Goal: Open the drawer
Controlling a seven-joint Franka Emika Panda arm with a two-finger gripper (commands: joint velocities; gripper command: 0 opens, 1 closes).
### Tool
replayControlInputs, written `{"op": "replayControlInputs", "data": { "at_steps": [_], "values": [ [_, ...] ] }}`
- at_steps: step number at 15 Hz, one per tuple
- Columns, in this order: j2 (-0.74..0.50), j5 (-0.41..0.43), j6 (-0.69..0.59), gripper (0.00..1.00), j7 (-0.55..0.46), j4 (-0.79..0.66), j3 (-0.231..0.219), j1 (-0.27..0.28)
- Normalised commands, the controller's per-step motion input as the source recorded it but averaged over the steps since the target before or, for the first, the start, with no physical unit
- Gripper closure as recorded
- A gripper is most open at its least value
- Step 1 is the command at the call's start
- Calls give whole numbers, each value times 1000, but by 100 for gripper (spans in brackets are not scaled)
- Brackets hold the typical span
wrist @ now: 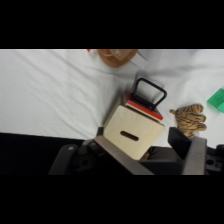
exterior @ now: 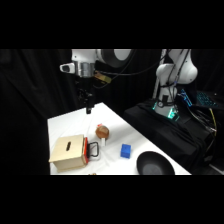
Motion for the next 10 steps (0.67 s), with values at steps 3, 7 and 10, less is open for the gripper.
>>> {"op": "replayControlInputs", "data": {
  "at_steps": [3, 7, 10],
  "values": [
    [-26, 32, 242, 0, -28, -121, 33, -34],
    [-21, 51, 225, 0, -29, -117, 41, -30],
    [-11, 44, 199, 0, -24, -88, 44, -22]
  ]
}}
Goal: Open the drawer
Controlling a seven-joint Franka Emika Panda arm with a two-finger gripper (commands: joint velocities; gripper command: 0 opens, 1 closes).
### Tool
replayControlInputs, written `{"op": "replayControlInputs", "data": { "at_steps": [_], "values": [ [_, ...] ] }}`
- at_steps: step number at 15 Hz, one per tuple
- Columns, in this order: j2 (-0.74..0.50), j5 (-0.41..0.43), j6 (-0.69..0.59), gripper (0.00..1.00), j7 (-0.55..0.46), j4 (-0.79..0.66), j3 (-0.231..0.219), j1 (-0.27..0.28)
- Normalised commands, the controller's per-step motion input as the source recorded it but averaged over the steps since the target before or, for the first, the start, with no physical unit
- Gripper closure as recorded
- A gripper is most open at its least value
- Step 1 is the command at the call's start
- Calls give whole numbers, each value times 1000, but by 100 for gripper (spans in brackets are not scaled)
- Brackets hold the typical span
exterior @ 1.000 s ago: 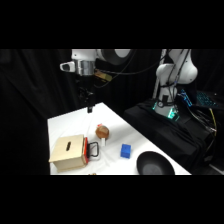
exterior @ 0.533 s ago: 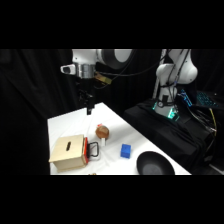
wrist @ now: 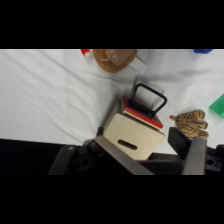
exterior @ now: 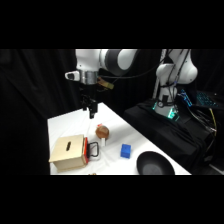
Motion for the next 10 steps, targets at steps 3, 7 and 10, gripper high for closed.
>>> {"op": "replayControlInputs", "data": {
  "at_steps": [3, 7, 10],
  "values": [
    [1, 53, 197, 0, -20, -60, 47, -16],
    [34, 78, 196, 0, -18, -16, 47, -16],
    [90, 79, 200, 0, -3, 20, 45, -12]
  ]
}}
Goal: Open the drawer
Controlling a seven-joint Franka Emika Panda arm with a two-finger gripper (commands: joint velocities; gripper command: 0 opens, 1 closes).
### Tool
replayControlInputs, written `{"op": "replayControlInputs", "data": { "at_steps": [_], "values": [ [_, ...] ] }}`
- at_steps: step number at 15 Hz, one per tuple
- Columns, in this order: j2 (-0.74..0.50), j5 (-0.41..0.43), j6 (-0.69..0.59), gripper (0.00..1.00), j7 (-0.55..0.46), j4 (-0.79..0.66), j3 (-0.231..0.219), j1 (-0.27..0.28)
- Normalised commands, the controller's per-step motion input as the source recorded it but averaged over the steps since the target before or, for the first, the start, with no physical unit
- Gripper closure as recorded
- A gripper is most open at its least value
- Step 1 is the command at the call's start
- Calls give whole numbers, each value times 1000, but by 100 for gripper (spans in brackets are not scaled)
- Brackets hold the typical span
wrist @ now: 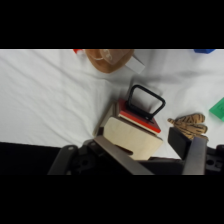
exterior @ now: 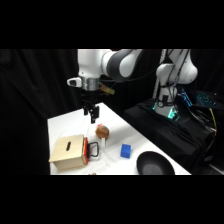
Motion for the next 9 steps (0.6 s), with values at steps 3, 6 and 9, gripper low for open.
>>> {"op": "replayControlInputs", "data": {
  "at_steps": [3, 6, 9],
  "values": [
    [112, 78, 192, 0, 20, 38, 49, -3],
    [107, 73, 170, 0, 46, 52, 51, 13],
    [70, 61, 144, 0, 56, 31, 42, 24]
  ]
}}
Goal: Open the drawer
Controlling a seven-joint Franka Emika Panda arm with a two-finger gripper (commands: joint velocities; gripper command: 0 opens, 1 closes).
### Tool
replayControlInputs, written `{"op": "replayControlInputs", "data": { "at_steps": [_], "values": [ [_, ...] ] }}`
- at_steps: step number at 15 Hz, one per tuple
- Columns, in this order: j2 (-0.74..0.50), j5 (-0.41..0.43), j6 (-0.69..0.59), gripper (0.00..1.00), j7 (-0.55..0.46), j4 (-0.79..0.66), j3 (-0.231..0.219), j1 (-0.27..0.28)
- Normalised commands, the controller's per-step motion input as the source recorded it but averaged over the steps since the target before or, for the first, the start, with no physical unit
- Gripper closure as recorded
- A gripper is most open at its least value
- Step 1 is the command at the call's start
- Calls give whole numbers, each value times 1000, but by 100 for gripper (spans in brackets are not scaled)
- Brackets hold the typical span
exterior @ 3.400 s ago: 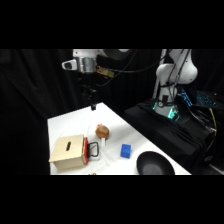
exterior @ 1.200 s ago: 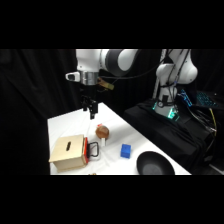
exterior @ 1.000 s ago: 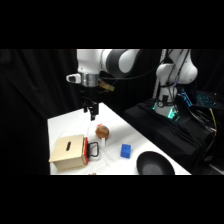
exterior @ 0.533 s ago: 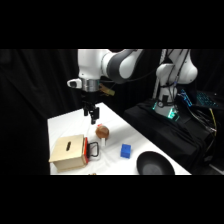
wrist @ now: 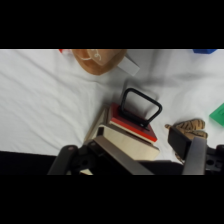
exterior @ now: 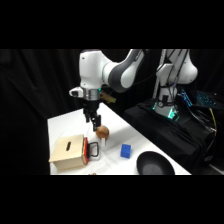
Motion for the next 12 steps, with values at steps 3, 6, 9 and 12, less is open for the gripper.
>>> {"op": "replayControlInputs", "data": {
  "at_steps": [3, 6, 9, 12],
  "values": [
    [35, 44, 121, 0, 54, 7, 30, 32],
    [4, 83, 116, 0, 26, -16, 33, 15],
    [21, 139, 143, 0, -25, -8, 39, -22],
    [74, 119, 164, 0, -25, 37, 31, -29]
  ]
}}
